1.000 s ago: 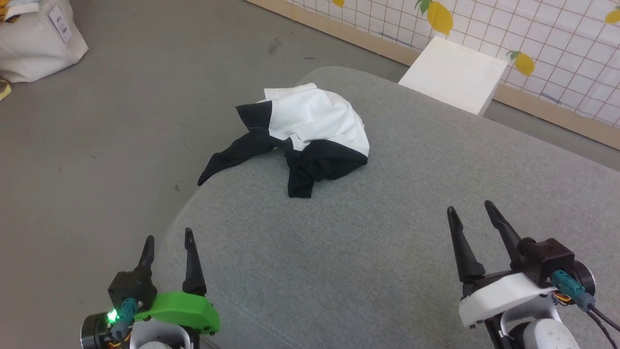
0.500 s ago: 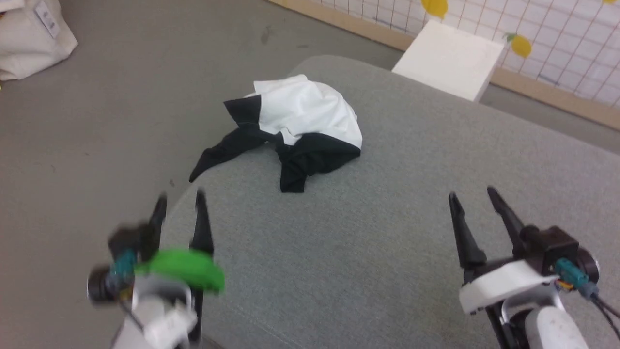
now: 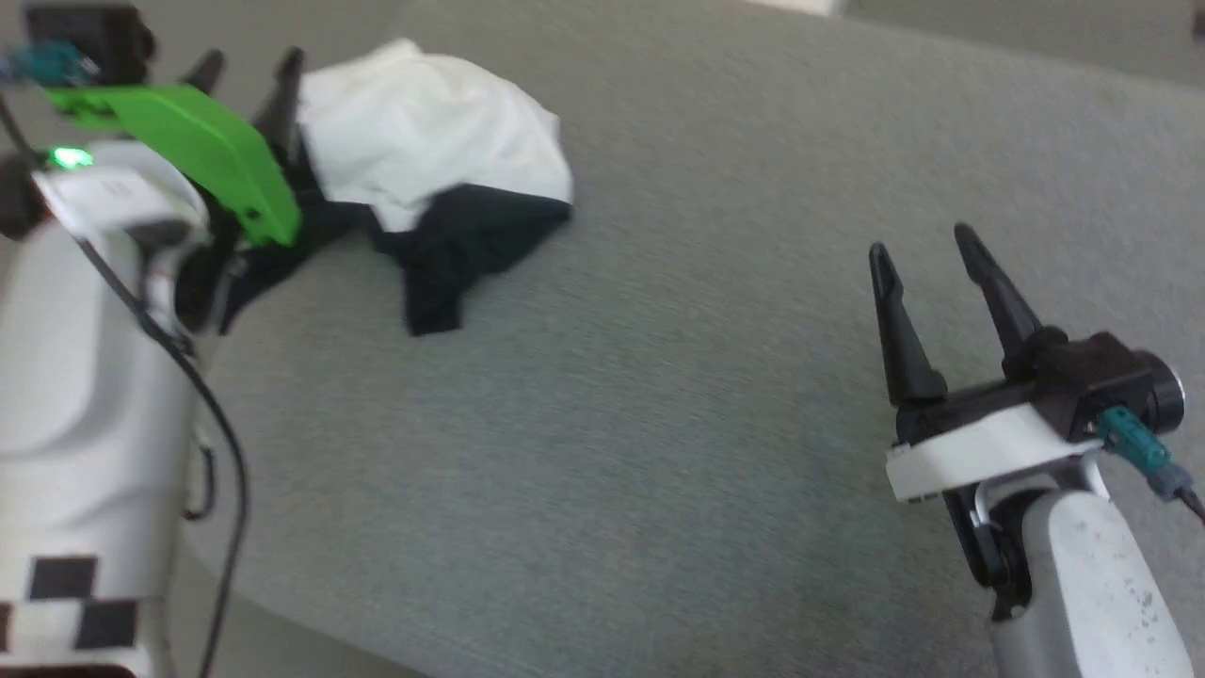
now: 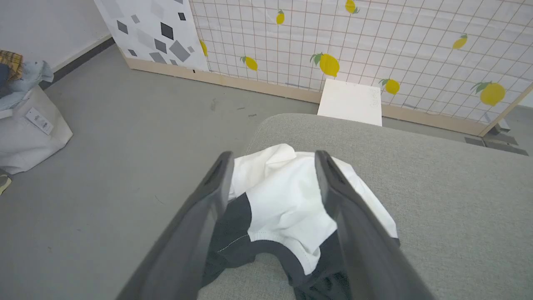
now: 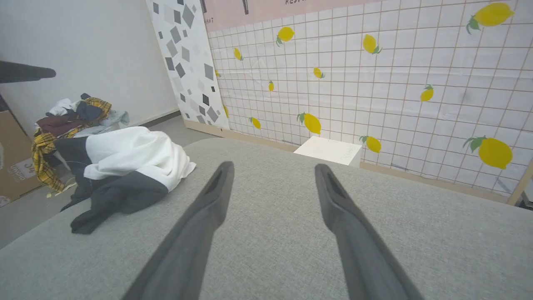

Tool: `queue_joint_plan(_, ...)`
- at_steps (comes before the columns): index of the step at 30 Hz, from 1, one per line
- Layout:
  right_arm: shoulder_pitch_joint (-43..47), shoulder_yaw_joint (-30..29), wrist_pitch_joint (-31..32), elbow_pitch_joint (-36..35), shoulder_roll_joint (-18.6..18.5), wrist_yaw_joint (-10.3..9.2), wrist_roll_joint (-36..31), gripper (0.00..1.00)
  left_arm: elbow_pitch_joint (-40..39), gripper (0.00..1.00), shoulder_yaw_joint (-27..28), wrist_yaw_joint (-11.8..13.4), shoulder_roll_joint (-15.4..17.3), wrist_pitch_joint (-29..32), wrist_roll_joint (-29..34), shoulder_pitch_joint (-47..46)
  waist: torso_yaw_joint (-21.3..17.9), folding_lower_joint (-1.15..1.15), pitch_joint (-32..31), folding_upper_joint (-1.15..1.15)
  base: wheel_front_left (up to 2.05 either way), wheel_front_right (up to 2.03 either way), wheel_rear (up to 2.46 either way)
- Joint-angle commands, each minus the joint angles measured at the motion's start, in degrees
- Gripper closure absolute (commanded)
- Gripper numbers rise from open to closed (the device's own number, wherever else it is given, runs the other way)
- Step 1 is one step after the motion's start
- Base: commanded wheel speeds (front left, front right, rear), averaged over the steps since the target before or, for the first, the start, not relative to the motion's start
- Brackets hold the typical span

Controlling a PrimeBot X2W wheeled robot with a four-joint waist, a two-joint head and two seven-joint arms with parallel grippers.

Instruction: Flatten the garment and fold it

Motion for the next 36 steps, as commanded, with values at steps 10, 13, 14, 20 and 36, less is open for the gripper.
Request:
queue_joint_plan(10,-5.78,1.62,-3.82,2.73,-0.07,-0.10,2.70,0.00,8.03,0.00,6.20,5.45,4.57,17.43,-7.54,-5.53,-16.79,-0.01,16.99,0.00,0.00,0.00,0.00)
queue_joint_plan(13,-6.54,1.85,-4.62,3.61,-0.07,-0.10,3.29,0.00,8.15,0.00,6.92,7.33,5.53,22.04,-8.68,-3.97,-17.69,-0.01,17.88,0.00,0.00,0.00,0.00)
queue_joint_plan(14,-6.77,1.84,-4.87,3.87,-0.07,-0.10,3.41,0.00,7.98,0.00,7.34,8.18,5.68,23.47,-9.21,-3.25,-17.90,-0.01,18.21,0.00,0.00,0.00,0.00)
queue_joint_plan(20,-7.58,1.59,-5.80,5.57,-0.07,-0.10,3.72,0.00,6.24,0.00,7.67,11.90,5.93,29.81,-10.41,1.26,-18.04,-0.01,18.44,0.00,0.00,0.00,0.00)
queue_joint_plan(36,-4.37,-1.12,-7.07,10.03,-0.07,-0.10,6.43,0.00,1.51,1.00,7.71,12.14,9.26,1.43,0.76,2.06,-15.90,-0.01,3.88,0.00,0.00,0.00,0.00)
